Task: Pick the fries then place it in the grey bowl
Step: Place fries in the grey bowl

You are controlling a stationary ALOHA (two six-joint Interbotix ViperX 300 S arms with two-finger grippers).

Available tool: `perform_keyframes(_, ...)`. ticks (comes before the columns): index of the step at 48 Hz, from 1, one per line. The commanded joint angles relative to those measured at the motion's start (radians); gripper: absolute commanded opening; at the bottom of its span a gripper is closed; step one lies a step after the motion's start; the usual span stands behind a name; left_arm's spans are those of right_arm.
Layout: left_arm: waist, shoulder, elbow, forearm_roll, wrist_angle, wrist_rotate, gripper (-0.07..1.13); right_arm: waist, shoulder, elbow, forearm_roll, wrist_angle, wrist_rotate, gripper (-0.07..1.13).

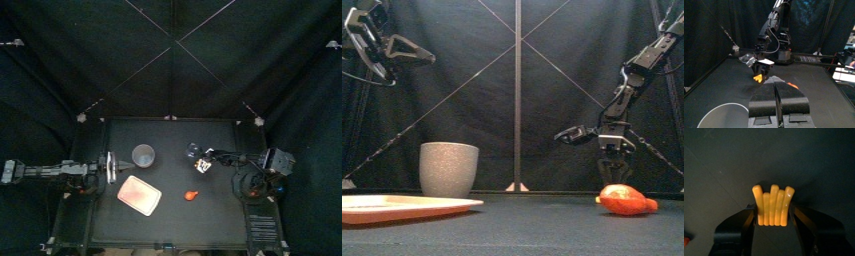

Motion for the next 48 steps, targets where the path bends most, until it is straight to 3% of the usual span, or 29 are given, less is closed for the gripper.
perform_keyframes(1,0.003,0.003,-0.011,-0.003,-0.012,0.000,-0.01,-0.005,-0.006,-0.008,0.006,-0.008,0.005,0.65)
perform_keyframes(7,0.003,0.003,-0.015,-0.003,-0.012,0.000,-0.01,0.000,-0.017,-0.015,0.006,-0.008,0.008,0.54)
perform_keyframes(26,0.003,0.003,-0.018,-0.006,-0.014,0.002,-0.01,0.083,-0.140,-0.204,0.009,-0.094,0.008,0.54)
perform_keyframes(48,0.003,0.003,-0.015,-0.012,-0.015,0.000,-0.01,0.242,0.094,-0.451,0.028,-0.704,0.009,0.54)
